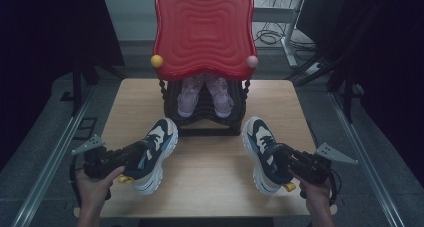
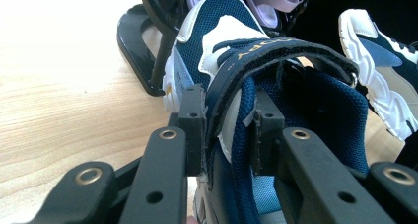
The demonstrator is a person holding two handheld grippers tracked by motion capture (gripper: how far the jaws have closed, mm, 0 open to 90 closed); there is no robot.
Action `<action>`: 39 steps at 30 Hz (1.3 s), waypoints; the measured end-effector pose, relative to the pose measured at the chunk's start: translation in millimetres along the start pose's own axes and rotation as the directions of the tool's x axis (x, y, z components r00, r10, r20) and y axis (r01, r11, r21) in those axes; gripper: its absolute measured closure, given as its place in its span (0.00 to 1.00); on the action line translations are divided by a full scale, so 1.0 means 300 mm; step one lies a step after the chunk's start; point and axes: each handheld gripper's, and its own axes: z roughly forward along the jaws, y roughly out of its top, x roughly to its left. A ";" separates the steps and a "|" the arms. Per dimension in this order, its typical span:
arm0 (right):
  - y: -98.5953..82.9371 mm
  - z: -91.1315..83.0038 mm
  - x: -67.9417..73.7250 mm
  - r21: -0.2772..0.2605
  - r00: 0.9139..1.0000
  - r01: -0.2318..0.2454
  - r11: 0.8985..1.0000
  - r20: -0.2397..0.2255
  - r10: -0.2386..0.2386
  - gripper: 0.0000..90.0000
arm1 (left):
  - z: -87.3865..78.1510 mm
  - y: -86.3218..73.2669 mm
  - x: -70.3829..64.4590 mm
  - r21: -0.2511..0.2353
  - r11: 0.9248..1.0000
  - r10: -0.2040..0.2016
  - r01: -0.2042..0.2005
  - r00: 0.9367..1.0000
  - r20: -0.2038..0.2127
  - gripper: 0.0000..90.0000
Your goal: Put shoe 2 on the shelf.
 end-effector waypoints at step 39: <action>0.189 0.068 -0.055 -0.184 0.997 -0.021 0.983 0.068 0.034 0.79 | -0.065 0.189 0.073 -0.167 0.985 -0.033 0.033 0.999 0.003 0.81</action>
